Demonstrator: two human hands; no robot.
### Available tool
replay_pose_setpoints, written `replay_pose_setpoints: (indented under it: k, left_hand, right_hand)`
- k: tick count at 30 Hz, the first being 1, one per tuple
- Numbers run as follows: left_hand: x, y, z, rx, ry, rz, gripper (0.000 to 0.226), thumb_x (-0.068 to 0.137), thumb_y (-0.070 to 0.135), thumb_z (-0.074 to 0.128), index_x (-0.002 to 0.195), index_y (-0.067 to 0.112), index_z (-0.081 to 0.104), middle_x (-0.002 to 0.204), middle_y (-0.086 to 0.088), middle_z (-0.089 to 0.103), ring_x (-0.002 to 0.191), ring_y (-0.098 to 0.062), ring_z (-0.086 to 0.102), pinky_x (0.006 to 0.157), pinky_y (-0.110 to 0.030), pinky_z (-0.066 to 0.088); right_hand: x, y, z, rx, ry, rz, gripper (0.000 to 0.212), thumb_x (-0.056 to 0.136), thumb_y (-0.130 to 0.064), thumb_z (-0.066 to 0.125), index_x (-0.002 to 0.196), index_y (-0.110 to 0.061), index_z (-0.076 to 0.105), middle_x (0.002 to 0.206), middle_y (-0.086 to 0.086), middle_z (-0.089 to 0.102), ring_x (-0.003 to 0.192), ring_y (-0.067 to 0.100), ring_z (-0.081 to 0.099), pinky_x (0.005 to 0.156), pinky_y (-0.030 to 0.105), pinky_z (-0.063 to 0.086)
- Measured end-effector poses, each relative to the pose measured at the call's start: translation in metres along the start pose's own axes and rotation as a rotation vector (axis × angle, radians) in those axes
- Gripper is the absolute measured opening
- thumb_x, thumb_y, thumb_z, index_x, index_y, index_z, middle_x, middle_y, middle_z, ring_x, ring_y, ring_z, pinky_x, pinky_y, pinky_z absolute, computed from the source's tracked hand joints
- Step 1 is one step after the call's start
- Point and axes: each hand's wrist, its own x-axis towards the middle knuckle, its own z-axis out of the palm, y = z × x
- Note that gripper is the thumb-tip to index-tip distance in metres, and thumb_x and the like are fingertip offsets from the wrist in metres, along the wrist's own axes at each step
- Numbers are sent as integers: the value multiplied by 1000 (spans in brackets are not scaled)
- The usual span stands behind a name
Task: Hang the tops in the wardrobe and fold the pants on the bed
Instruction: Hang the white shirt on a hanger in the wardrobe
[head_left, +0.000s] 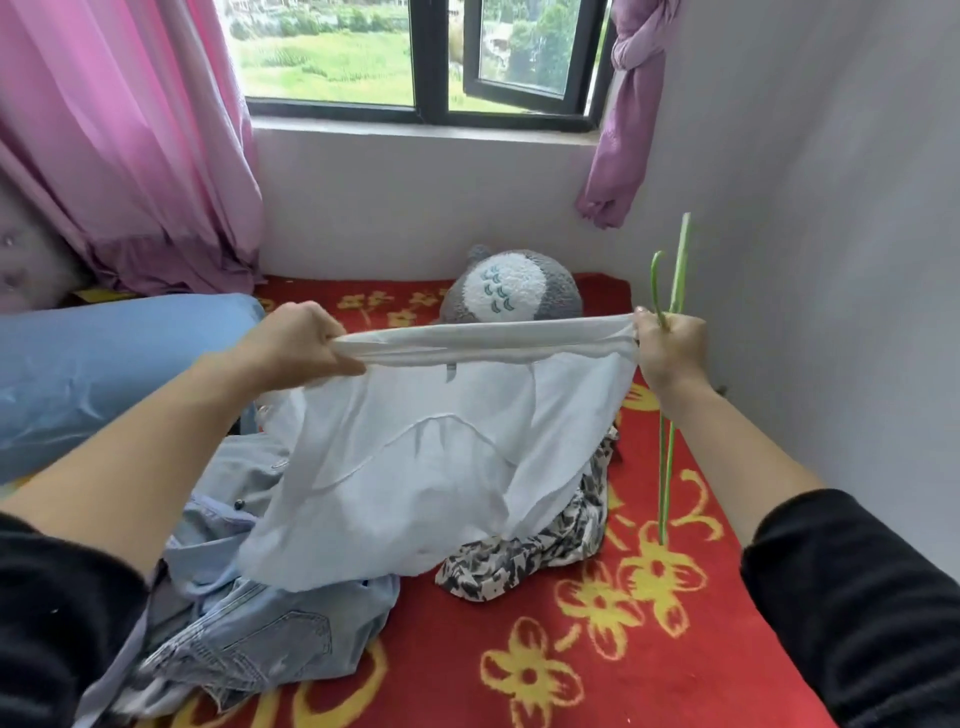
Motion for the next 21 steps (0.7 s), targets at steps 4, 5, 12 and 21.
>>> replay_pose_setpoints:
  k: [4,5,12,21]
  left_hand:
    - [0,-20,17,-159,92,-235,34,86,35,67,70,5,67,63,-10,56,64,-24,47,56,-31,35]
    - [-3,-23,21,-296,123,-286,37,89,36,63,72,3,66,64,-9,52,66,-22,44,55,-31,33]
    - [-10,7,41,46,235,-58,31,95,33,50,76,11,59,89,-20,66,87,-41,59,65,-38,34]
    - [15,67,46,-524,80,-275,39,93,35,52,61,14,58,55,-2,56,39,-11,49,32,-14,35]
  right_hand:
    - [-3,13,3,-74,-2,-25,51,89,-24,55,45,-20,30,44,-5,30,51,20,30,57,34,30]
    - [-3,15,1,-73,7,-6,51,90,-23,55,45,-20,31,45,-4,31,54,21,31,59,35,30]
    - [-17,25,-9,-187,-184,25,24,94,-24,52,74,-13,60,72,3,54,75,23,48,70,39,41]
    - [-44,26,-25,439,-451,266,22,94,-25,53,83,-21,71,47,-6,27,38,8,20,37,18,13]
